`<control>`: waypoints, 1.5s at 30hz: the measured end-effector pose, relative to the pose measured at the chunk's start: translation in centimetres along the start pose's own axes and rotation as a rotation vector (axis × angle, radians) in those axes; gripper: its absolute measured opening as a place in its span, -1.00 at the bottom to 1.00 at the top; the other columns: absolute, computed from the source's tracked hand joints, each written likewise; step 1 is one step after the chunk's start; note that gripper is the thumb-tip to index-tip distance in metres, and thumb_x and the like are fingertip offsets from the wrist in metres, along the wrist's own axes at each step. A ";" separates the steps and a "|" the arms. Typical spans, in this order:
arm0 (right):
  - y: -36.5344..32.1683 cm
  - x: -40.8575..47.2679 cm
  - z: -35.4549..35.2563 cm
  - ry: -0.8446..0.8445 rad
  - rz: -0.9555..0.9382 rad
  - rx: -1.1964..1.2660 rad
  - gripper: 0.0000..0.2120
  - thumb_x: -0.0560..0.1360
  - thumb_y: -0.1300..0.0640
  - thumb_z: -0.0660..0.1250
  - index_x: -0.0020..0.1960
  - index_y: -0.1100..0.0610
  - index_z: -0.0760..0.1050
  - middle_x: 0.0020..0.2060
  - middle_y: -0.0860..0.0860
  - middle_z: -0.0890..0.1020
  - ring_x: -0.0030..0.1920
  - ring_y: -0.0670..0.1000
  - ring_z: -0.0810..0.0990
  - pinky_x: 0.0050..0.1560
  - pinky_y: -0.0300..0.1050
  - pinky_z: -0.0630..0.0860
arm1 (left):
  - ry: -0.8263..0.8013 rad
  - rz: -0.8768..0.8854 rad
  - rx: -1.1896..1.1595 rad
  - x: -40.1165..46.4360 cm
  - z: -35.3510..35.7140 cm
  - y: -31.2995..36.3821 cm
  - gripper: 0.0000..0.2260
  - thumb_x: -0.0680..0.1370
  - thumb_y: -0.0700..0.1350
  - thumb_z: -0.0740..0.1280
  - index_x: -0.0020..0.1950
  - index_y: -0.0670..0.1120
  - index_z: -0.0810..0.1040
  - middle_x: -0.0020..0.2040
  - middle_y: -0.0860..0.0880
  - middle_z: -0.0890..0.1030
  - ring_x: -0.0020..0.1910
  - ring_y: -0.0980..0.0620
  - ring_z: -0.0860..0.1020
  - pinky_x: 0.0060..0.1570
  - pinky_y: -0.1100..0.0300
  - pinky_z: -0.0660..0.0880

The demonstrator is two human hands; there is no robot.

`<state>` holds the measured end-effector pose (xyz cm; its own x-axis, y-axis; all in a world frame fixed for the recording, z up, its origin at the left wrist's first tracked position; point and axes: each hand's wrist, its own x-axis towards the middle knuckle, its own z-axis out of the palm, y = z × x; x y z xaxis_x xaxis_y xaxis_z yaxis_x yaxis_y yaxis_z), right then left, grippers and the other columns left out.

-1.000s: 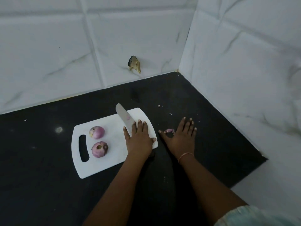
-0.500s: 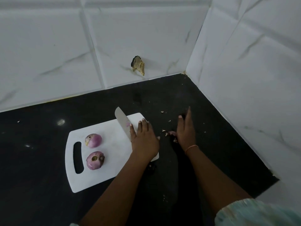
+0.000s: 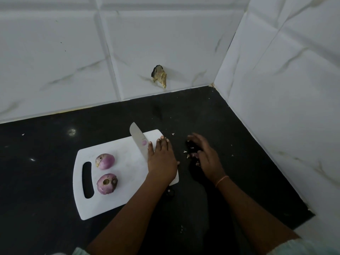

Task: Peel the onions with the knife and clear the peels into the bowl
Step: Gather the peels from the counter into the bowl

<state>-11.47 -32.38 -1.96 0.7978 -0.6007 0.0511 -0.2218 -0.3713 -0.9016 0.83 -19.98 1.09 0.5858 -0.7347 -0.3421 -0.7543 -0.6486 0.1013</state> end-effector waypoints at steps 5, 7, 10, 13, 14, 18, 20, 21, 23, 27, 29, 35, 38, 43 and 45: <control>0.2 -4.7 1.6 0.336 0.196 -0.382 -0.37 0.60 -0.03 0.16 0.57 0.17 0.07 0.53 0.12 0.25 0.53 0.05 0.20 0.54 0.04 0.17 | -0.005 0.015 0.036 -0.1 -0.1 -0.3 -0.31 0.68 0.14 0.09 0.62 -0.18 -0.16 0.64 -0.16 -0.08 0.62 -0.11 -0.09 0.52 -0.15 -0.24; 0.4 -5.8 3.1 0.220 0.156 -0.687 -0.20 0.58 -0.27 0.07 0.59 0.22 -0.06 0.57 0.14 0.09 0.58 0.08 0.05 0.57 -0.03 -0.04 | 0.002 0.034 0.059 0.1 -0.5 -0.6 -0.38 0.70 0.08 0.06 0.63 -0.17 -0.12 0.64 -0.15 -0.04 0.62 -0.10 -0.04 0.51 -0.18 -0.23; 0.3 -4.3 4.5 0.137 0.119 -0.821 -0.16 0.56 -0.33 -0.10 0.59 0.26 -0.09 0.58 0.19 0.03 0.58 0.11 -0.02 0.56 -0.01 -0.11 | -0.020 0.069 0.056 0.6 -1.2 -1.4 -0.41 0.69 0.02 0.11 0.63 -0.14 -0.06 0.64 -0.13 0.00 0.61 -0.06 0.03 0.53 -0.22 -0.20; 0.0 -0.6 5.1 0.044 0.036 -0.838 -0.24 0.59 -0.23 -0.13 0.58 0.29 -0.07 0.57 0.21 0.07 0.58 0.11 0.00 0.55 -0.01 -0.09 | -0.054 0.088 0.071 0.6 -1.5 -1.6 -0.34 0.67 0.01 0.18 0.63 -0.16 -0.09 0.64 -0.13 -0.02 0.61 -0.06 0.02 0.53 -0.20 -0.19; -0.1 0.6 5.3 0.001 0.011 -0.845 -0.25 0.59 -0.21 -0.16 0.58 0.29 -0.08 0.57 0.21 0.06 0.58 0.11 -0.01 0.55 -0.01 -0.10 | -0.060 0.090 0.079 0.6 -1.5 -1.7 -0.33 0.67 0.01 0.19 0.63 -0.17 -0.11 0.64 -0.13 -0.03 0.61 -0.06 0.01 0.53 -0.20 -0.19; -0.2 3.5 5.2 -0.138 -0.099 -0.879 -0.30 0.58 -0.17 -0.25 0.59 0.25 -0.09 0.58 0.18 0.01 0.59 0.09 -0.04 0.56 -0.04 -0.15 | -0.071 0.085 0.068 0.5 -1.4 -1.6 -0.31 0.66 -0.01 0.21 0.63 -0.16 -0.13 0.64 -0.13 -0.08 0.62 -0.05 -0.03 0.53 -0.19 -0.17; -0.3 4.3 5.0 -0.192 -0.198 -0.870 -0.38 0.63 -0.10 -0.19 0.59 0.19 -0.06 0.58 0.11 0.04 0.59 0.06 -0.02 0.55 -0.06 -0.16 | -0.079 0.081 0.064 0.4 -1.5 -1.5 -0.32 0.67 -0.02 0.20 0.63 -0.16 -0.13 0.64 -0.13 -0.09 0.62 -0.05 -0.05 0.53 -0.20 -0.18; -0.4 4.6 4.9 -0.222 -0.248 -0.845 -0.45 0.66 -0.04 -0.10 0.59 0.15 0.00 0.58 0.07 0.08 0.59 0.04 0.00 0.56 -0.07 -0.14 | -0.085 0.081 0.063 0.4 -1.5 -1.5 -0.32 0.67 -0.02 0.20 0.63 -0.15 -0.13 0.64 -0.13 -0.10 0.62 -0.05 -0.06 0.54 -0.20 -0.19; -0.5 4.5 4.8 -0.232 -0.310 -0.751 -0.54 0.67 0.11 0.10 0.55 0.14 0.20 0.54 0.05 0.24 0.56 0.03 0.14 0.56 -0.05 -0.02 | -0.094 0.079 0.075 0.3 -1.6 -1.4 -0.34 0.67 -0.01 0.19 0.63 -0.15 -0.12 0.64 -0.13 -0.09 0.62 -0.05 -0.06 0.53 -0.21 -0.19; -0.6 2.8 4.6 -0.129 -0.283 -0.690 -0.66 0.59 0.25 0.27 0.36 0.25 0.48 0.36 0.17 0.50 0.41 0.15 0.43 0.46 -0.07 0.15 | -0.110 0.067 0.099 0.3 -1.6 -1.2 -0.35 0.68 -0.02 0.17 0.63 -0.17 -0.13 0.64 -0.14 -0.10 0.62 -0.07 -0.04 0.54 -0.22 -0.17; -0.7 1.4 4.5 -0.137 -0.244 -0.753 -0.63 0.59 0.27 0.26 0.39 0.25 0.44 0.39 0.17 0.47 0.44 0.17 0.39 0.47 -0.06 0.12 | -0.115 0.064 0.098 0.4 -1.6 -1.2 -0.35 0.68 -0.03 0.18 0.63 -0.17 -0.12 0.64 -0.14 -0.09 0.62 -0.07 -0.04 0.54 -0.23 -0.16; -1.6 -2.7 2.9 -0.233 -0.106 -0.806 -0.41 0.57 0.39 0.12 0.57 0.14 0.14 0.58 0.03 0.13 0.58 0.05 0.03 0.52 -0.13 0.06 | -0.141 0.052 0.105 0.6 -1.7 -1.1 -0.32 0.66 -0.06 0.21 0.63 -0.18 -0.12 0.64 -0.14 -0.09 0.62 -0.07 -0.04 0.52 -0.26 -0.16; -1.3 -4.1 0.7 -0.220 -0.104 -0.764 -0.47 0.57 0.36 0.19 0.51 0.09 0.30 0.52 0.00 0.28 0.52 0.01 0.22 0.43 -0.29 0.10 | -0.123 0.059 0.099 0.7 -1.7 -1.2 -0.32 0.66 -0.06 0.23 0.63 -0.17 -0.11 0.64 -0.15 -0.08 0.62 -0.08 -0.03 0.52 -0.28 -0.15; -1.6 -5.0 -0.5 -0.100 -0.072 -0.883 -0.72 0.64 0.15 0.21 0.30 0.14 0.53 0.09 0.05 0.61 0.05 0.03 0.58 0.05 -0.20 0.46 | -0.102 0.068 0.080 0.7 -2.1 -1.3 -0.34 0.65 -0.03 0.24 0.63 -0.15 -0.03 0.64 -0.14 0.01 0.60 -0.09 0.07 0.52 -0.29 -0.12; -2.0 -4.5 -0.4 -0.086 -0.073 -0.926 -0.76 0.63 0.19 0.21 0.20 0.19 0.58 0.02 0.09 0.61 0.01 0.08 0.60 0.05 -0.10 0.53 | -0.050 0.075 -0.052 0.8 -2.5 -1.4 -0.38 0.65 0.01 0.24 0.62 -0.13 0.07 0.62 -0.12 0.11 0.58 -0.08 0.15 0.52 -0.25 -0.09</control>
<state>-14.88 -29.18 -0.18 0.8580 -0.5128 0.0293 -0.4984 -0.8451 -0.1934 3.10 -20.12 3.02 0.5119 -0.7714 -0.3779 -0.7784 -0.6027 0.1759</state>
